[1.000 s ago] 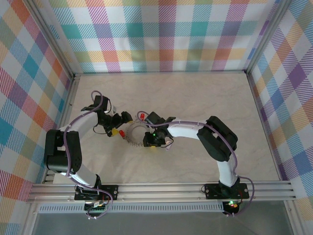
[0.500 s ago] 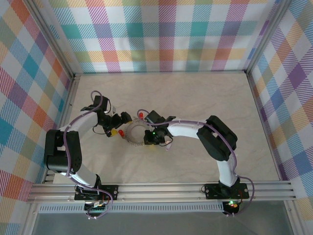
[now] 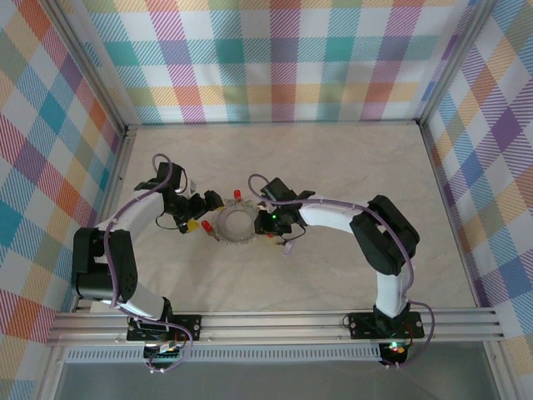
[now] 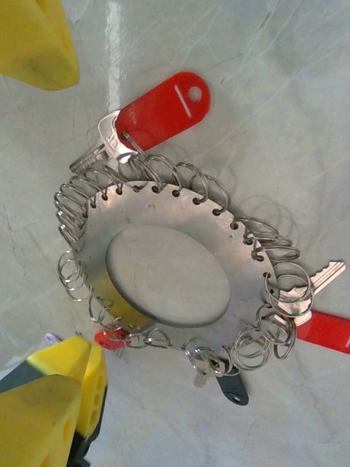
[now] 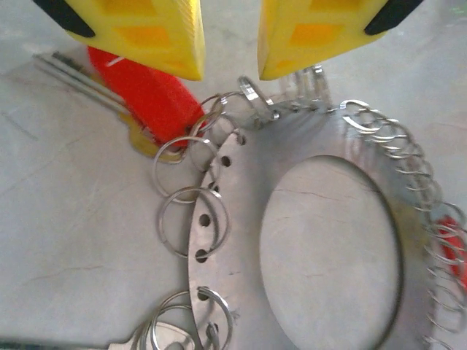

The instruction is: Put the keys on the keyring

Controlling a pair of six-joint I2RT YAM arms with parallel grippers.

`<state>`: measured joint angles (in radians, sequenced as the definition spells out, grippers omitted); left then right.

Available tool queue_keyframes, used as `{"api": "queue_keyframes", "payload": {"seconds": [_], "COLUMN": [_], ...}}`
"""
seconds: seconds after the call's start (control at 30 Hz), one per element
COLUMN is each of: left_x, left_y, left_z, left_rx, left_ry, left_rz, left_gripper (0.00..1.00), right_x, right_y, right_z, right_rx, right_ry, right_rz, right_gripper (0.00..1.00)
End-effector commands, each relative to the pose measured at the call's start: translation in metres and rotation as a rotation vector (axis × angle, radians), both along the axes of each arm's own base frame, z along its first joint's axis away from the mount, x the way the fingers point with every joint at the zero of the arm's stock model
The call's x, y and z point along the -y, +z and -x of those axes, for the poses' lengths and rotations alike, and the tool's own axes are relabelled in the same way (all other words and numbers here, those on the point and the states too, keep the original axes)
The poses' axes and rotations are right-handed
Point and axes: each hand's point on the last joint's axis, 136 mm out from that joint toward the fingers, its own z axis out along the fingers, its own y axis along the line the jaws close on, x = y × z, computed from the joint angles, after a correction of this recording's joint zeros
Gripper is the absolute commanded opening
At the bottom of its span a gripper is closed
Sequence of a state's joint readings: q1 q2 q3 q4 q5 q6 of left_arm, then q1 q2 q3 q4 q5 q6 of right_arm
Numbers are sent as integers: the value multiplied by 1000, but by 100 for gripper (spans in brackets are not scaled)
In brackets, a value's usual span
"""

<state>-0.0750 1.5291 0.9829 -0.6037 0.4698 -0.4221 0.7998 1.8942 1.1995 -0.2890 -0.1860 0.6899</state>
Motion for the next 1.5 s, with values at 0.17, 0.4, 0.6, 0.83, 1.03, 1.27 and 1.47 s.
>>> {"api": "queue_keyframes", "payload": {"seconds": [0.17, 0.4, 0.6, 0.83, 1.03, 1.27, 1.47], "left_x": [-11, -13, -15, -15, -15, -15, -15], "left_y": [-8, -7, -3, -2, -1, -1, -2], "left_z": [7, 7, 8, 10, 10, 11, 11], "left_rx": [-17, -11, 1, 6, 8, 8, 4], "left_ry": [7, 0, -1, -8, -9, -6, -5], "left_rz": [-45, -57, -70, -75, -71, -71, -69], "left_gripper": [99, 99, 99, 99, 99, 100, 100], "right_x": [-25, -29, -29, -29, -35, -38, -38], "right_y": [8, 3, -6, -15, -18, -18, -19], "right_z": [27, 31, 26, 23, 19, 16, 16], "right_rx": [-182, -237, -238, -244, -241, -227, -223], "right_ry": [-106, -113, -136, -158, -149, -146, -143], "right_rz": [-137, -128, -108, -95, -110, -128, -127], "right_gripper": [23, 28, 29, 26, 21, 20, 17]}}
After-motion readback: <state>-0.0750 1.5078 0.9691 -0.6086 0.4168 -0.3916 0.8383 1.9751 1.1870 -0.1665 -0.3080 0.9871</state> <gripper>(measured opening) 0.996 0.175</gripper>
